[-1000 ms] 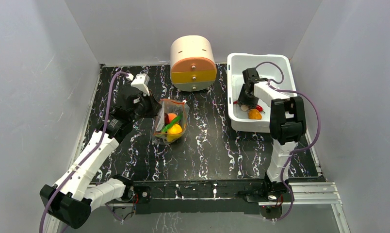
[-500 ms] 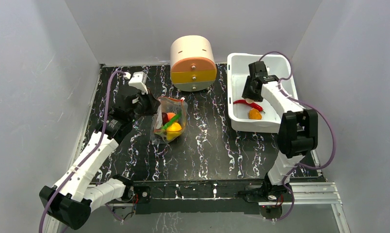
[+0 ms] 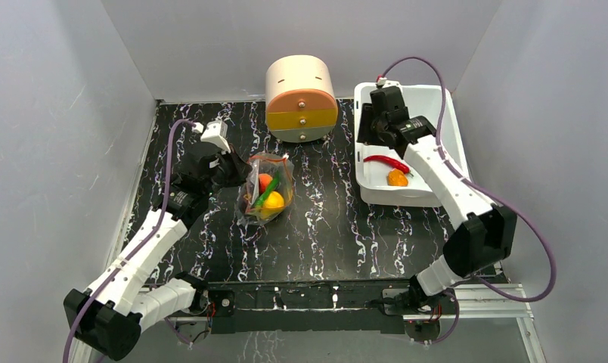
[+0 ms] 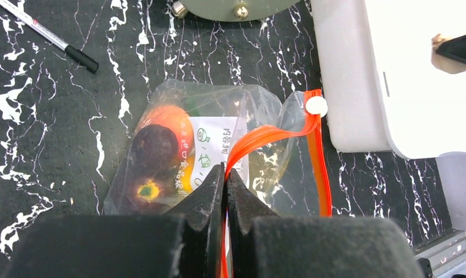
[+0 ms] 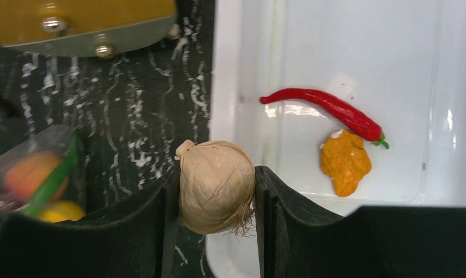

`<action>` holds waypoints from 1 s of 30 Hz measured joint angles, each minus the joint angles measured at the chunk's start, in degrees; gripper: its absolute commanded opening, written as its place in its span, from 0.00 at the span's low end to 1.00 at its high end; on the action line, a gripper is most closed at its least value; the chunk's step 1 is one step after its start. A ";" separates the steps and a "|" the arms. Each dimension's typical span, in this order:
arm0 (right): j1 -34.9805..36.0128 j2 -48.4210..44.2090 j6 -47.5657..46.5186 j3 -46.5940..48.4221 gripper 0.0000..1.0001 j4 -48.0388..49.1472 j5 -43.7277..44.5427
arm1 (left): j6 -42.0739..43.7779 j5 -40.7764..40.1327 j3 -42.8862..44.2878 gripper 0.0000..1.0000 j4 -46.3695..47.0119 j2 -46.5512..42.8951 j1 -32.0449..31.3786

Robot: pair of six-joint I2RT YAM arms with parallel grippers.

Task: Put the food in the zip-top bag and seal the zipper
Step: Pick up the fake vegetable from the bin, then place the fake vegetable in the zipper food storage bag.

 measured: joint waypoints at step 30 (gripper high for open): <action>36.70 -12.81 11.76 -7.61 0.35 16.35 -11.08 | 3.89 10.19 5.22 0.00 -3.26 -2.01 0.00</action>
